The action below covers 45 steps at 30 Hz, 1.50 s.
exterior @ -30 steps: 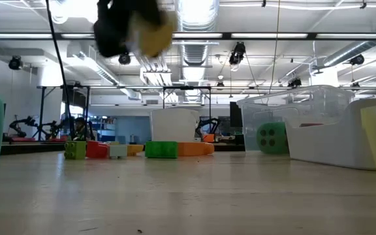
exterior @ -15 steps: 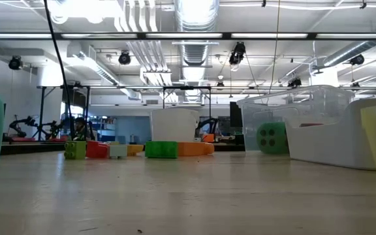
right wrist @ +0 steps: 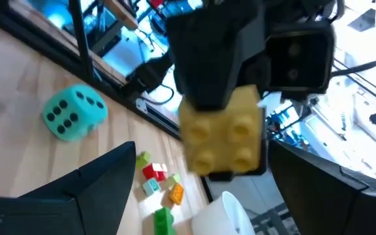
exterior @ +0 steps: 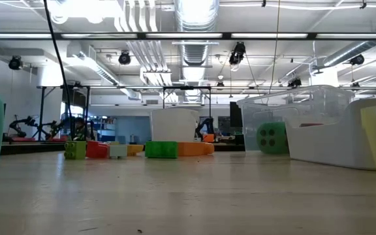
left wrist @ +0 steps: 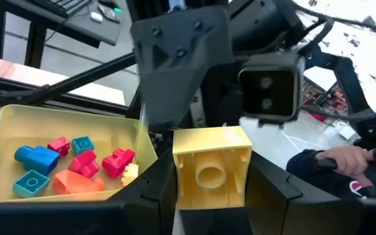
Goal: Pick & Place Toys
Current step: Put the yellow game piece into the yellow bin
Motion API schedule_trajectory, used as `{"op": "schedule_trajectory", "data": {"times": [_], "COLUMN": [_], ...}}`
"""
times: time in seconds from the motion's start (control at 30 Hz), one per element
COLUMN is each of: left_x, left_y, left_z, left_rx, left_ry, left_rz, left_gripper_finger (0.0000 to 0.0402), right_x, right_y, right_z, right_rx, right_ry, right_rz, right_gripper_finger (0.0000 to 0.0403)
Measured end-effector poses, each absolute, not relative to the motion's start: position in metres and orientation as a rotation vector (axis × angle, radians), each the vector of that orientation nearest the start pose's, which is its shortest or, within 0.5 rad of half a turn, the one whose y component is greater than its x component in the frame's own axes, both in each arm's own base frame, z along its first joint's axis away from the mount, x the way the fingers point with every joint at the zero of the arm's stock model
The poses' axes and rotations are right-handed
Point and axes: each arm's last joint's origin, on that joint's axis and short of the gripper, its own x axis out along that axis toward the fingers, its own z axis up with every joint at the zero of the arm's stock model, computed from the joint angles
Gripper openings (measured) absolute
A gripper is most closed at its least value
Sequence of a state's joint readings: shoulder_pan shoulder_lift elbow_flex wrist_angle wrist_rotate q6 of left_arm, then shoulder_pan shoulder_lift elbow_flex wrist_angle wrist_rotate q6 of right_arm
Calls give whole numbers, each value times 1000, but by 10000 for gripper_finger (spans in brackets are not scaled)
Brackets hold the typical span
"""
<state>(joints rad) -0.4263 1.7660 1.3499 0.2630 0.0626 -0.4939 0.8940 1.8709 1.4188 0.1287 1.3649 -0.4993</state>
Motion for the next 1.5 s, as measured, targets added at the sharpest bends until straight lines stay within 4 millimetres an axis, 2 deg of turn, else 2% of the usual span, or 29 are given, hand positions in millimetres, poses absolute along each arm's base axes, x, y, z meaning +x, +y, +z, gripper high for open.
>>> {"op": "schedule_trajectory", "data": {"times": [0.27,0.47,0.57,0.8,0.9,1.07,1.13,1.37,1.5], "left_x": [377,377,377,378,378,378,378,378,376], "left_y": [-173,-173,-173,-171,-171,-171,-171,-171,-171], "left_z": [303,303,304,304,304,304,304,302,299], "left_rx": [-454,-455,-455,-457,-470,-471,-470,-460,-452], "left_ry": [274,271,269,266,269,267,266,284,341], "left_rz": [-439,-440,-440,-438,-434,-435,-434,-441,-450], "left_gripper_finger": [130,130,130,130,130,130,152,313,368], "right_x": [284,284,284,285,285,285,285,284,281], "right_y": [308,309,309,308,308,308,308,309,312], "right_z": [296,296,296,296,296,296,296,296,295], "right_rx": [-774,-784,-778,-765,-777,-785,-783,-731,-702], "right_ry": [238,236,235,233,237,239,238,224,216], "right_rz": [-418,-390,-391,-396,-398,-399,-397,-392,-383], "right_gripper_finger": [341,333,299,175,134,132,132,132,132]}}
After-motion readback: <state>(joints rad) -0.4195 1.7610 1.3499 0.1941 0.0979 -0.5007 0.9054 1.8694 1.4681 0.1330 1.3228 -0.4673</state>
